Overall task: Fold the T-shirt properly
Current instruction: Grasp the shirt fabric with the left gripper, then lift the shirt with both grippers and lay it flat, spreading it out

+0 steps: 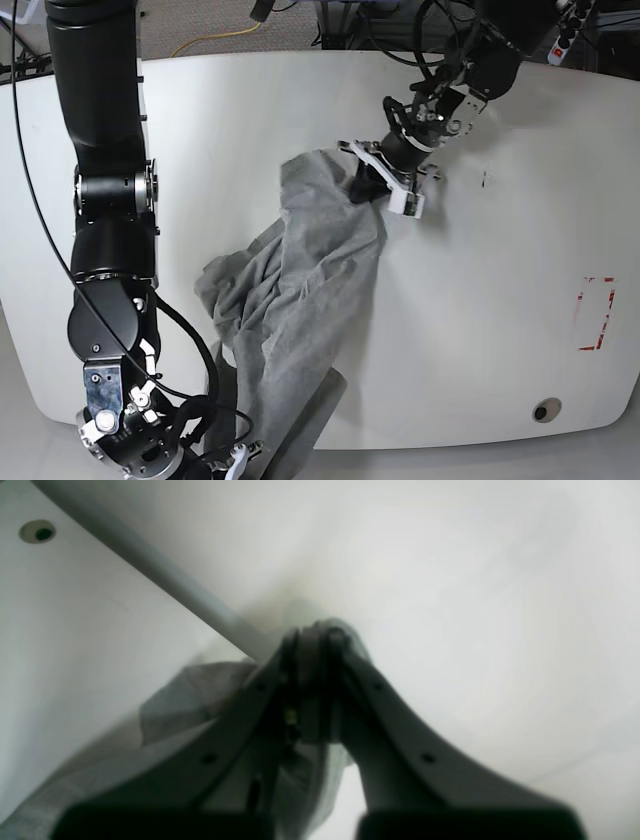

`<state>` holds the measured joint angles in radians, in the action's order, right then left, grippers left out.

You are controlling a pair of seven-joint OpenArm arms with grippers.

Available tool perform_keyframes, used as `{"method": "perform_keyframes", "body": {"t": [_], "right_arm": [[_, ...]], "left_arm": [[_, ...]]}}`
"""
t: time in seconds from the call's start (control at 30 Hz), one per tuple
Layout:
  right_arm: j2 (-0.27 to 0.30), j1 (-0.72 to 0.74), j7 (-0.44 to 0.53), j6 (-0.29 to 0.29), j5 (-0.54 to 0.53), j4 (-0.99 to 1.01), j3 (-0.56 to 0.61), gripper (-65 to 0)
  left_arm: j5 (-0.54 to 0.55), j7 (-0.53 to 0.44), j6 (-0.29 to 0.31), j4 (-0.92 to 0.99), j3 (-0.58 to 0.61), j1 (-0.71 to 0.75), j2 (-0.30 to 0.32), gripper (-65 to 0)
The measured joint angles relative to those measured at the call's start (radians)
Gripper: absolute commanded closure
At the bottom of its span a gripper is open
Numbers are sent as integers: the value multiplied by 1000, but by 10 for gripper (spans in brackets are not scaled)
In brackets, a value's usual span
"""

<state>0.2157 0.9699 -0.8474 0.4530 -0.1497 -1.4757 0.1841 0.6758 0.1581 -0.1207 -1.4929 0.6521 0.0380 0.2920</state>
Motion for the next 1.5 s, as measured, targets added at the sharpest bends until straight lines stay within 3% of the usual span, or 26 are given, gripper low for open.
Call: {"method": "perform_keyframes", "body": {"t": [0.47,0.63,0.8,1.1,1.5], "right_arm": [[81,64,7,1,-4,130,3,0],[92,123,41,1,-4,199,3,0],[89,207,44,1,-6,263,3,0],[112,260,55,1,-14,281,3,0],[122,26,-22,6,-10,142,-202,0]], "left_arm": [[-1,3,-14,-248,-412,98,229,0],[2,11,-10,-368,-620,133,249,0],[1,131,-13,-429,-769,98,255,0],[105,122,-6,-422,-784,-25,442,0],[213,134,-3,-436,-780,56,534,0]]}}
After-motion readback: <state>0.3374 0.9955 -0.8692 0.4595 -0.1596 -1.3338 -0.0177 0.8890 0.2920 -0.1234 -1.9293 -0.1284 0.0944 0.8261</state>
